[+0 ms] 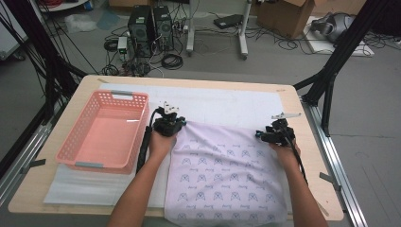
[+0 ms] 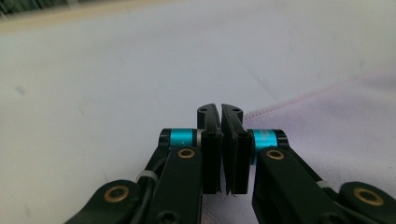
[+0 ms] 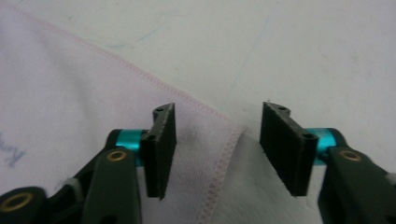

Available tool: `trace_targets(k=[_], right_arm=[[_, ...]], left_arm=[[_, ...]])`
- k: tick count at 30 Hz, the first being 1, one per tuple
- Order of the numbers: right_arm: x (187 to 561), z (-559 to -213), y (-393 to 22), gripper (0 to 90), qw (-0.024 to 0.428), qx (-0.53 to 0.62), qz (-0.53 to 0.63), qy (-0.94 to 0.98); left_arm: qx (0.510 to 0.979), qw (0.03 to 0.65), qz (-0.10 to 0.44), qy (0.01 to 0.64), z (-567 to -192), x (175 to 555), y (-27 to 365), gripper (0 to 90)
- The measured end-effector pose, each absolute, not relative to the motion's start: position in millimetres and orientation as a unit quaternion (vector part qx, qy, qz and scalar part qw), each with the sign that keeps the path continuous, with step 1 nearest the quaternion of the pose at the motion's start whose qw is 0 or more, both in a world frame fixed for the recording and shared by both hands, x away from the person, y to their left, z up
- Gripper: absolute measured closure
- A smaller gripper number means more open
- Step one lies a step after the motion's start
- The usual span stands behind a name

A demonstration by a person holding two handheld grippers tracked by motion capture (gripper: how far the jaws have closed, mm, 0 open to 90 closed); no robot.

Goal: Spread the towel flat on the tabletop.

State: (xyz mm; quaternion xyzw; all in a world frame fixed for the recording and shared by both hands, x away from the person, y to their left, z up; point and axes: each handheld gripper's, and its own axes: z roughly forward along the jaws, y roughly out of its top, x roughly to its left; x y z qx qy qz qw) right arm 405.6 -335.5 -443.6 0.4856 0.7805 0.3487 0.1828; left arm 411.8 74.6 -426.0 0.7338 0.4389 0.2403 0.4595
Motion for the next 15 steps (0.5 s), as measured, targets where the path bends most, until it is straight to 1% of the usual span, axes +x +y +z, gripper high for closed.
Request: trace_targets(k=[1, 2, 3, 4, 5, 6, 8, 9, 11, 13, 14, 15], right_arm=[[406, -444, -333, 51.9, 0.186, 0.481, 0.345, 0.784], [407, -444, -331, 55.4, 0.192, 0.481, 0.343, 0.784], [408, -444, -330, 63.6, 0.193, 0.481, 0.345, 0.783], [409, -444, -329, 76.9, 0.194, 0.481, 0.347, 0.782], [409, -444, -328, 82.5, 0.187, 0.48, 0.349, 0.783], [411, -443, -327, 83.8, 0.195, 0.479, 0.341, 0.785], [411, -438, -328, 84.3, 0.238, 0.48, 0.336, 0.775], [411, -435, -332, 84.3, 0.256, 0.49, 0.345, 0.758], [411, -430, -340, 84.1, 0.285, 0.507, 0.349, 0.734], [411, -431, -343, 83.8, 0.283, 0.517, 0.34, 0.733], [412, -432, -344, 82.6, 0.279, 0.518, 0.335, 0.736], [412, -433, -345, 78.8, 0.271, 0.522, 0.336, 0.735]], left_arm=[[0.729, 0.465, 0.24, 0.441, -426, 413, 76, 85.9], [0.73, 0.461, 0.235, 0.447, -428, 415, 77, 85.6], [0.732, 0.453, 0.237, 0.451, -429, 416, 78, 84.5], [0.729, 0.453, 0.243, 0.452, -429, 416, 79, 82.9], [0.724, 0.455, 0.244, 0.457, -429, 417, 80, 76.8], [0.72, 0.455, 0.242, 0.464, -428, 417, 81, 70.8], [0.72, 0.45, 0.239, 0.471, -428, 417, 82, 59.3], [0.723, 0.447, 0.235, 0.471, -429, 417, 81, 58.9], [0.732, 0.435, 0.223, 0.474, -432, 417, 81, 54.9], [0.739, 0.423, 0.202, 0.484, -437, 419, 79, 53.4], [0.742, 0.419, 0.191, 0.487, -440, 419, 77, 50.6], [0.748, 0.414, 0.184, 0.484, -442, 420, 76, 50.0]])
